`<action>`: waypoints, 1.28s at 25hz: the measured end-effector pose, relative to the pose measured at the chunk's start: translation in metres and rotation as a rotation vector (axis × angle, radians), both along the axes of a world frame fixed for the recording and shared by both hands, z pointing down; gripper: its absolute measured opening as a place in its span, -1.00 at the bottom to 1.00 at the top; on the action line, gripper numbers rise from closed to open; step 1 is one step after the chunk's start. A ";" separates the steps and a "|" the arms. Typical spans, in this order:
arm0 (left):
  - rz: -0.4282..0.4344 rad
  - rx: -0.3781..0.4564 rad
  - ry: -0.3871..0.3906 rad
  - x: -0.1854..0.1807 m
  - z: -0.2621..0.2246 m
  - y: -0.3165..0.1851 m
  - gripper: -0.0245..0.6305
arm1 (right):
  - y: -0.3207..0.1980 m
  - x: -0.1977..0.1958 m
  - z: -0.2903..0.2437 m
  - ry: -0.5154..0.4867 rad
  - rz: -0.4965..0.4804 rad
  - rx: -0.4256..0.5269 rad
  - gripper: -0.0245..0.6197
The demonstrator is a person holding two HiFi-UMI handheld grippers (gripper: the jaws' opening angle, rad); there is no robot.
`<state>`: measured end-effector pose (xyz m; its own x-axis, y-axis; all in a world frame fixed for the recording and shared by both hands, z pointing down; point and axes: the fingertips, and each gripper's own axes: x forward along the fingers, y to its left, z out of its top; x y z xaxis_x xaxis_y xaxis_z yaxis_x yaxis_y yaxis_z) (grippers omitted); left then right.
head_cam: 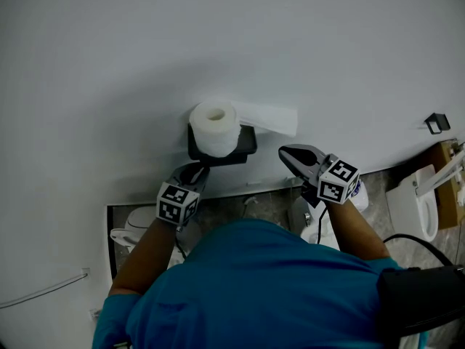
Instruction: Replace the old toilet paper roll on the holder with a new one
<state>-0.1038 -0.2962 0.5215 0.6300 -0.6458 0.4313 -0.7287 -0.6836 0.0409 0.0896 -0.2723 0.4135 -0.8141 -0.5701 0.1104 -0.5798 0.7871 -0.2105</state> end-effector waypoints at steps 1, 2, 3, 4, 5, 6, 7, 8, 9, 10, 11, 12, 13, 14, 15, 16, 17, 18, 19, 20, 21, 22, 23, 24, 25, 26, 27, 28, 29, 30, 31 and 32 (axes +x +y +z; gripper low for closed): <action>-0.008 0.001 0.009 -0.001 -0.002 0.001 -0.78 | 0.000 -0.001 -0.001 0.000 -0.003 0.002 -0.91; -0.014 0.002 0.016 -0.001 -0.003 0.001 -0.76 | 0.000 -0.002 -0.001 0.001 -0.005 0.004 -0.91; -0.019 0.003 0.022 -0.002 -0.005 0.002 -0.72 | 0.000 -0.002 -0.002 0.002 -0.007 0.007 -0.91; -0.022 0.004 0.025 -0.004 -0.006 0.003 -0.67 | 0.000 -0.003 -0.003 0.003 -0.009 0.009 -0.91; -0.027 0.004 0.027 -0.006 -0.007 0.005 -0.62 | 0.000 -0.003 -0.004 0.003 -0.010 0.010 -0.91; -0.034 0.005 0.031 -0.009 -0.008 0.007 -0.59 | 0.001 -0.004 -0.005 0.002 -0.011 0.011 -0.91; -0.043 0.007 0.036 -0.013 -0.008 0.009 -0.58 | 0.001 -0.005 -0.006 -0.001 -0.012 0.012 -0.91; -0.051 0.007 0.043 -0.018 -0.009 0.012 -0.58 | 0.001 -0.006 -0.007 -0.006 -0.012 0.013 -0.91; -0.060 0.007 0.054 -0.024 -0.010 0.016 -0.58 | 0.002 -0.007 -0.008 -0.011 -0.010 0.013 -0.91; -0.068 0.010 0.072 -0.030 -0.013 0.020 -0.58 | 0.002 -0.007 -0.008 -0.016 -0.008 0.012 -0.91; -0.078 0.018 0.096 -0.037 -0.017 0.024 -0.58 | 0.003 -0.008 -0.007 -0.017 -0.007 0.010 -0.91; -0.089 0.029 0.128 -0.045 -0.024 0.028 -0.58 | 0.004 -0.009 -0.007 -0.019 -0.006 0.008 -0.91; -0.101 0.044 0.166 -0.053 -0.032 0.031 -0.58 | 0.004 -0.010 -0.006 -0.021 -0.005 0.006 -0.91; -0.113 0.062 0.208 -0.061 -0.041 0.034 -0.58 | 0.004 -0.011 -0.006 -0.025 -0.003 0.004 -0.91; -0.123 0.080 0.250 -0.068 -0.051 0.036 -0.58 | 0.004 -0.012 -0.006 -0.030 -0.001 0.003 -0.91; -0.132 0.099 0.289 -0.074 -0.061 0.040 -0.59 | 0.004 -0.014 -0.006 -0.037 0.002 0.001 -0.91; -0.141 0.120 0.323 -0.079 -0.071 0.043 -0.63 | 0.004 -0.016 -0.006 -0.044 0.004 0.000 -0.91; -0.151 0.141 0.352 -0.083 -0.082 0.046 -0.70 | 0.004 -0.018 -0.007 -0.048 0.005 -0.001 -0.91; -0.164 0.162 0.377 -0.087 -0.091 0.048 -0.79 | 0.004 -0.020 -0.007 -0.051 0.005 -0.002 -0.91; -0.177 0.179 0.399 -0.090 -0.099 0.050 -0.84 | 0.004 -0.023 -0.007 -0.052 0.002 -0.002 -0.91; -0.190 0.189 0.423 -0.094 -0.106 0.051 -0.88 | 0.005 -0.027 -0.007 -0.053 -0.003 0.000 -0.91; -0.204 0.192 0.449 -0.097 -0.113 0.052 -0.90 | 0.006 -0.030 -0.009 -0.056 -0.010 0.002 -0.91; -0.216 0.189 0.474 -0.100 -0.119 0.052 -0.90 | 0.006 -0.033 -0.010 -0.060 -0.017 0.003 -0.91; -0.225 0.184 0.492 -0.101 -0.124 0.053 -0.90 | 0.007 -0.036 -0.011 -0.065 -0.024 0.004 -0.91; -0.230 0.182 0.500 -0.102 -0.128 0.054 -0.90 | 0.007 -0.038 -0.012 -0.068 -0.028 0.005 -0.91; -0.230 0.185 0.501 -0.102 -0.131 0.055 -0.90 | 0.008 -0.041 -0.014 -0.069 -0.033 0.007 -0.91; -0.226 0.190 0.498 -0.102 -0.133 0.056 -0.90 | 0.009 -0.043 -0.015 -0.067 -0.038 0.010 -0.91; -0.218 0.196 0.492 -0.100 -0.135 0.058 -0.90 | 0.010 -0.044 -0.017 -0.064 -0.041 0.013 -0.91; -0.209 0.201 0.485 -0.098 -0.136 0.060 -0.90 | 0.011 -0.045 -0.018 -0.062 -0.039 0.015 -0.91; -0.198 0.204 0.479 -0.096 -0.138 0.061 -0.90 | 0.011 -0.044 -0.018 -0.060 -0.032 0.016 -0.91; -0.187 0.207 0.474 -0.094 -0.139 0.063 -0.90 | 0.011 -0.044 -0.019 -0.056 -0.024 0.020 -0.91; -0.178 0.209 0.467 -0.091 -0.142 0.064 -0.90 | 0.011 -0.044 -0.019 -0.048 -0.018 0.026 -0.92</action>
